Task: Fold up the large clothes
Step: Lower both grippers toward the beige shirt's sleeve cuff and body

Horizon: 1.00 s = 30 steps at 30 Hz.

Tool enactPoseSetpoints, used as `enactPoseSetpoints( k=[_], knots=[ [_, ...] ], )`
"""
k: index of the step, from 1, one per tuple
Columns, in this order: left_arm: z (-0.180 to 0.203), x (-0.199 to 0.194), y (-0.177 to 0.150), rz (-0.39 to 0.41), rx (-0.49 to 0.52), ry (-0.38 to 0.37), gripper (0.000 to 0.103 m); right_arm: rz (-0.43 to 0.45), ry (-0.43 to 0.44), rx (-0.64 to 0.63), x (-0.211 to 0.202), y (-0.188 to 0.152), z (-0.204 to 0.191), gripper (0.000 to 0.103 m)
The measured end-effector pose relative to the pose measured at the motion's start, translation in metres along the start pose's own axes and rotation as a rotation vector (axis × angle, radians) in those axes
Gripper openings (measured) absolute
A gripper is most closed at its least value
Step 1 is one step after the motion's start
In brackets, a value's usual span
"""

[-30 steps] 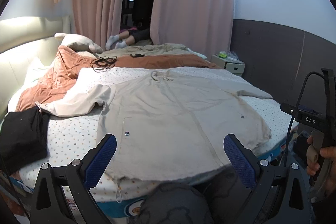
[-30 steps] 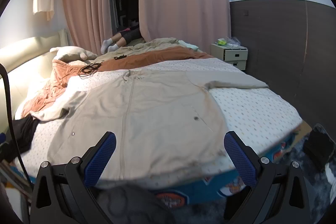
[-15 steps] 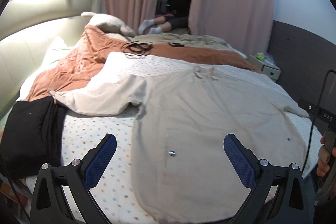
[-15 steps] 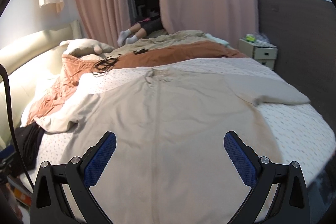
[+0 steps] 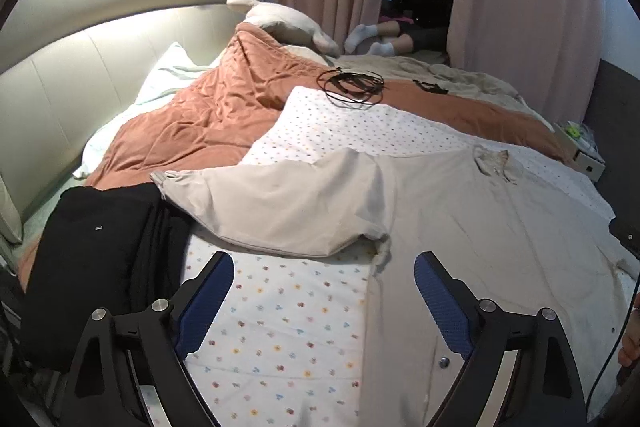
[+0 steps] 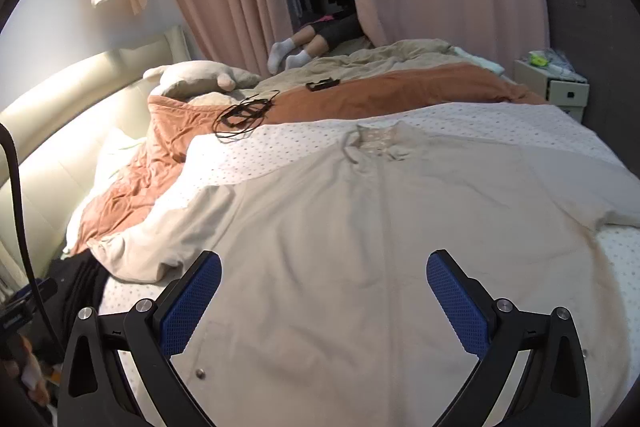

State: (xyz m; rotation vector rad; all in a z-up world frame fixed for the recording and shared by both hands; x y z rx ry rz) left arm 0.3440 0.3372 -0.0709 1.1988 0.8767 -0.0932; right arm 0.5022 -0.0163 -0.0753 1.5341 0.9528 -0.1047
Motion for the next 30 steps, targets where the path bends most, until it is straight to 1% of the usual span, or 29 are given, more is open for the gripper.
enactPoseSetpoints(
  k=[2, 7, 9, 14, 16, 20, 23, 24, 25, 27, 29, 30],
  knots=[
    [-0.013, 0.012, 0.006, -0.015, -0.027, 0.011, 0.090, -0.003, 0.019, 0.000, 0.013, 0.004, -0.009, 0.102],
    [-0.054, 0.051, 0.024, -0.052, -0.083, 0.083, 0.084, -0.022, 0.046, -0.006, 0.049, 0.012, -0.030, 0.102],
    [-0.069, 0.064, 0.031, -0.069, -0.103, 0.098, 0.084, -0.038, 0.057, -0.004, 0.066, 0.015, -0.040, 0.101],
    [-0.107, 0.094, 0.047, -0.113, -0.133, 0.166, 0.084, -0.074, 0.087, -0.006, 0.101, 0.020, -0.065, 0.096],
    [-0.120, 0.104, 0.051, -0.130, -0.141, 0.198, 0.084, -0.094, 0.102, -0.004, 0.115, 0.021, -0.074, 0.088],
    [-0.147, 0.126, 0.055, -0.174, -0.166, 0.253, 0.084, -0.135, 0.141, -0.009, 0.143, 0.020, -0.095, 0.084],
    [-0.166, 0.147, 0.055, -0.215, -0.182, 0.285, 0.082, -0.163, 0.161, -0.015, 0.161, 0.016, -0.109, 0.074],
    [-0.169, 0.152, 0.055, -0.226, -0.187, 0.292, 0.081, -0.180, 0.171, -0.014, 0.171, 0.013, -0.114, 0.070],
    [-0.174, 0.159, 0.054, -0.241, -0.197, 0.297, 0.080, -0.195, 0.178, -0.013, 0.178, 0.011, -0.118, 0.066],
    [-0.182, 0.172, 0.052, -0.267, -0.227, 0.296, 0.078, -0.225, 0.190, -0.009, 0.192, 0.006, -0.122, 0.063],
    [-0.190, 0.182, 0.049, -0.296, -0.254, 0.315, 0.073, -0.253, 0.203, -0.005, 0.206, 0.002, -0.126, 0.061],
    [-0.194, 0.189, 0.047, -0.313, -0.267, 0.324, 0.072, -0.264, 0.208, 0.002, 0.213, 0.000, -0.127, 0.057]
  ],
)
Point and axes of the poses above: each gripper's, at about its wrist camera, not at the fingertips, and x roughly the way its jaws point, z to its right, y to its top, the point moved 7 cm from there along x, roughly the way its jaws point, and after that the axes turned 1 degree about -x, right-handed, at the moved point
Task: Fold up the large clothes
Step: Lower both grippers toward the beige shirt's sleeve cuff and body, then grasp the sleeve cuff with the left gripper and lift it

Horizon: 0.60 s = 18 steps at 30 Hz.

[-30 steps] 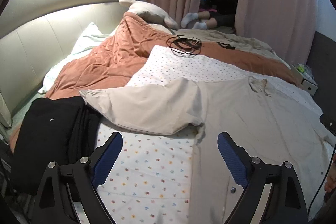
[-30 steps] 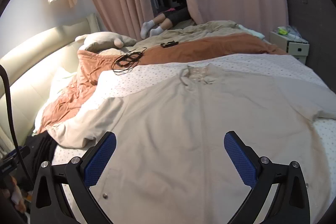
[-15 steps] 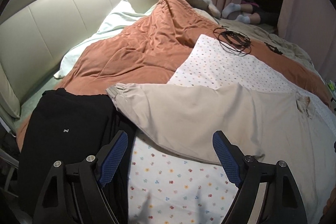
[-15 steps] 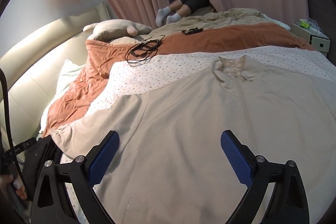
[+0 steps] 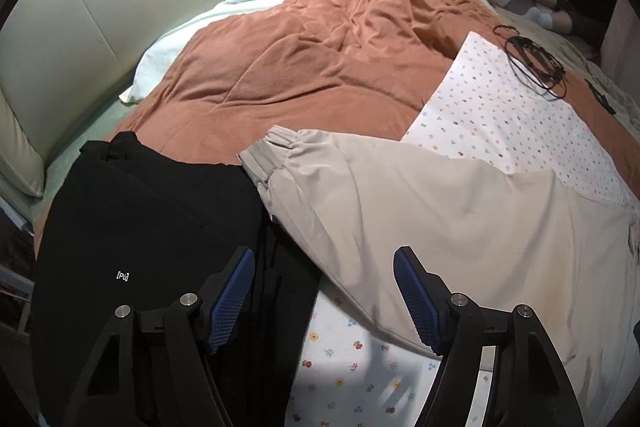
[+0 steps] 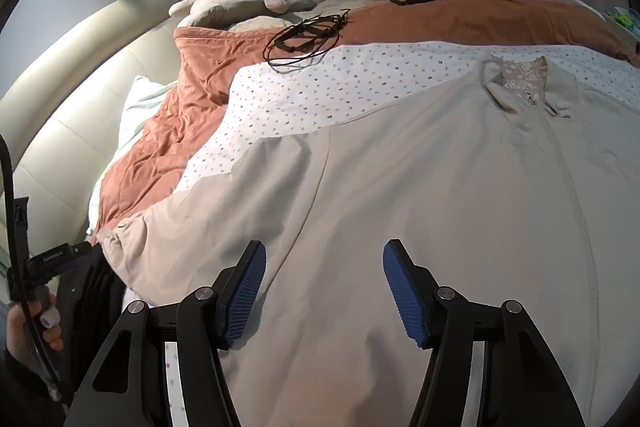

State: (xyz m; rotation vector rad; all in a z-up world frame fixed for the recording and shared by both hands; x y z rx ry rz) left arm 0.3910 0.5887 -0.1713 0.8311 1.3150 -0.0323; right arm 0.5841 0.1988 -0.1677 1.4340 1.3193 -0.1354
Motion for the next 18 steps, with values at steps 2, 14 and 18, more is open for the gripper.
enactPoseSetpoints(
  k=[2, 14, 18],
  knots=[
    [-0.003, 0.011, 0.002, -0.017, -0.008, 0.023, 0.072, -0.018, 0.016, 0.017, 0.011, 0.001, 0.000, 0.052],
    [-0.017, 0.076, 0.005, -0.114, -0.078, 0.074, 0.005, -0.176, 0.176, 0.101, 0.090, -0.030, -0.024, 0.018],
    [-0.004, 0.041, 0.024, -0.031, -0.026, 0.063, 0.004, -0.295, 0.261, 0.096, 0.114, -0.058, -0.048, 0.016]
  ],
)
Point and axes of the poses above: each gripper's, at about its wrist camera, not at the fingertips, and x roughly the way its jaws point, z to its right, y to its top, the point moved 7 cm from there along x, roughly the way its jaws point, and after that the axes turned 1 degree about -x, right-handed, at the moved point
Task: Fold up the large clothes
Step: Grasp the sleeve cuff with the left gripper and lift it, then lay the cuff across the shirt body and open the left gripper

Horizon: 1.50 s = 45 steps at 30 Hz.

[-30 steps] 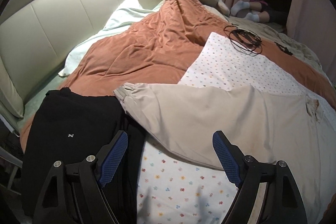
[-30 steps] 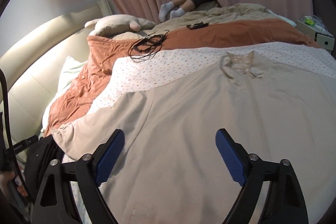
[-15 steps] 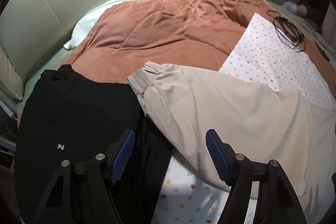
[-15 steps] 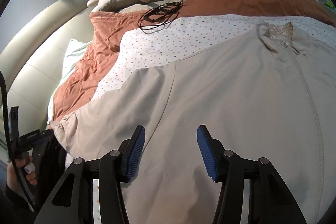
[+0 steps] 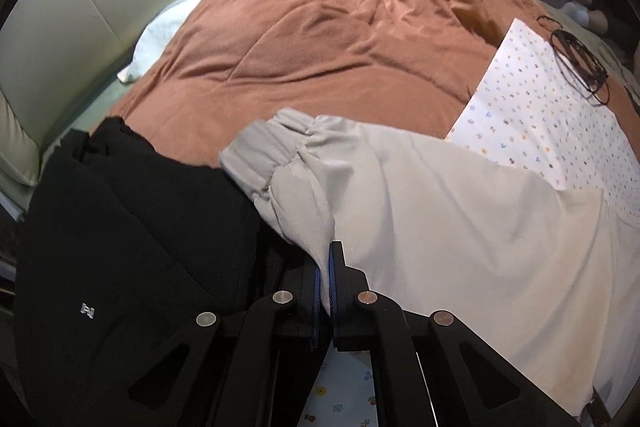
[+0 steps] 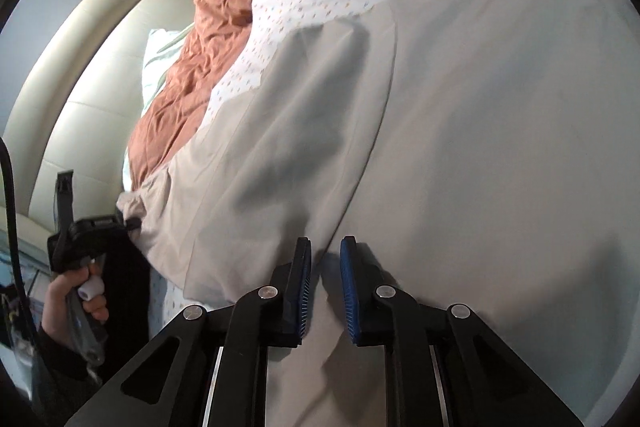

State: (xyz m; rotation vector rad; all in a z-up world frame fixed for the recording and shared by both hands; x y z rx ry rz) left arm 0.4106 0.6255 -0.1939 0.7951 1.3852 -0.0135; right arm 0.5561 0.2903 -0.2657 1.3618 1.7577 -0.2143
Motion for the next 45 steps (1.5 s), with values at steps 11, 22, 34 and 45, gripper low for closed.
enactPoseSetpoints(
  k=[11, 22, 34, 45],
  knots=[
    [0.065, -0.166, 0.051, 0.267, 0.081, -0.196, 0.003, 0.074, -0.004, 0.039, -0.062, 0.005, 0.008, 0.018],
    [0.177, -0.289, 0.050, 0.401, 0.221, -0.385, 0.003, 0.234, -0.140, 0.031, -0.177, -0.021, 0.051, 0.061],
    [0.304, -0.346, -0.015, 0.405, 0.432, -0.555, 0.003, 0.389, -0.241, 0.104, -0.258, -0.049, 0.104, 0.067],
    [0.421, -0.327, -0.108, 0.278, 0.639, -0.719, 0.003, 0.479, -0.245, 0.229, -0.307, -0.044, 0.151, 0.067]
  ],
)
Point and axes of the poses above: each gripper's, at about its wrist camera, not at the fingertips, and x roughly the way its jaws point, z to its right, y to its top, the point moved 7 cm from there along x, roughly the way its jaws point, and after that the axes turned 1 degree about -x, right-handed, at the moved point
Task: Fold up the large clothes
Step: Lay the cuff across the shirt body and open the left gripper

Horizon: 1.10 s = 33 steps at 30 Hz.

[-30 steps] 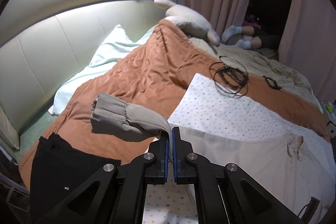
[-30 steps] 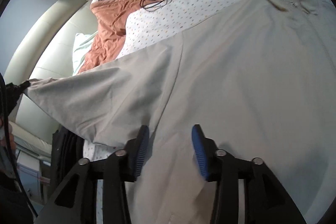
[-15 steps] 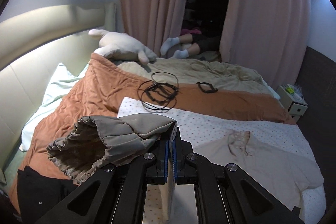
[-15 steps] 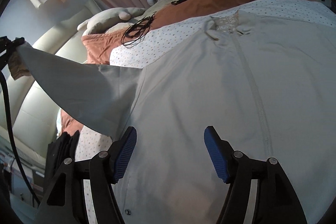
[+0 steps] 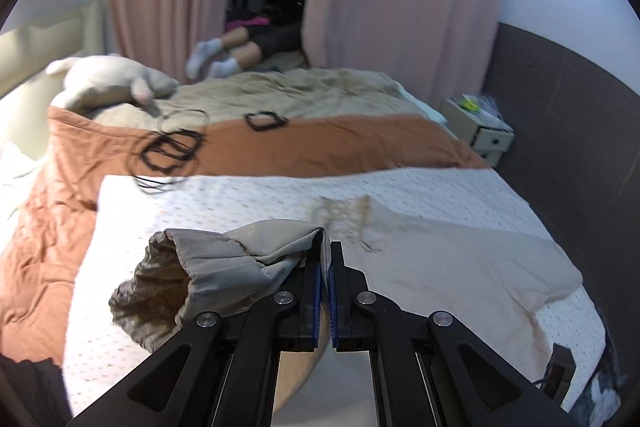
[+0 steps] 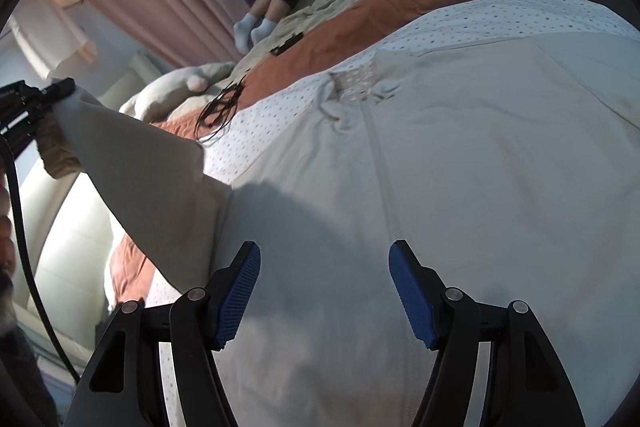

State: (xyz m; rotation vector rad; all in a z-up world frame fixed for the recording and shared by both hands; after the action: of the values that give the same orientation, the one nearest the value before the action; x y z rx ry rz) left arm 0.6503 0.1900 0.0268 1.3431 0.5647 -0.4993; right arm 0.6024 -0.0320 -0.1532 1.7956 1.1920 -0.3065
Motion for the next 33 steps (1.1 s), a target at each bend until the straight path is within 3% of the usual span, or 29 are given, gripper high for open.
enactPoseSetpoints(
  k=[4, 6, 7, 8, 10, 11, 14, 17, 24, 33],
  knots=[
    [0.044, 0.048, -0.033, -0.136, 0.047, -0.104, 0.004, 0.012, -0.036, 0.072, -0.009, 0.007, 0.030, 0.067],
    [0.065, 0.069, -0.053, -0.211, 0.075, -0.143, 0.012, 0.010, -0.063, 0.109, -0.010, 0.008, 0.044, 0.067],
    [0.075, 0.079, -0.066, -0.254, 0.081, -0.189, 0.025, 0.005, -0.080, 0.129, -0.009, 0.009, 0.053, 0.067],
    [0.083, 0.084, -0.073, -0.278, 0.080, -0.217, 0.046, 0.000, -0.090, 0.145, -0.009, 0.010, 0.061, 0.067],
    [0.090, 0.089, -0.087, -0.297, 0.069, -0.246, 0.074, -0.008, -0.102, 0.179, -0.008, 0.011, 0.074, 0.067],
    [0.093, 0.089, -0.091, -0.289, 0.060, -0.260, 0.080, -0.010, -0.106, 0.194, -0.009, 0.012, 0.080, 0.067],
    [0.100, 0.084, -0.097, -0.294, 0.046, -0.304, 0.080, -0.001, -0.117, 0.229, -0.015, 0.013, 0.095, 0.067],
    [0.096, 0.074, -0.096, -0.260, 0.052, -0.286, 0.080, 0.009, -0.125, 0.238, -0.019, 0.013, 0.103, 0.068],
    [0.036, 0.052, -0.107, -0.212, 0.020, -0.107, 0.080, -0.007, -0.118, 0.247, -0.011, 0.015, 0.115, 0.070],
    [-0.074, 0.034, -0.154, -0.219, -0.088, 0.098, 0.080, -0.016, -0.068, 0.334, 0.018, 0.025, 0.148, 0.070]
  ],
)
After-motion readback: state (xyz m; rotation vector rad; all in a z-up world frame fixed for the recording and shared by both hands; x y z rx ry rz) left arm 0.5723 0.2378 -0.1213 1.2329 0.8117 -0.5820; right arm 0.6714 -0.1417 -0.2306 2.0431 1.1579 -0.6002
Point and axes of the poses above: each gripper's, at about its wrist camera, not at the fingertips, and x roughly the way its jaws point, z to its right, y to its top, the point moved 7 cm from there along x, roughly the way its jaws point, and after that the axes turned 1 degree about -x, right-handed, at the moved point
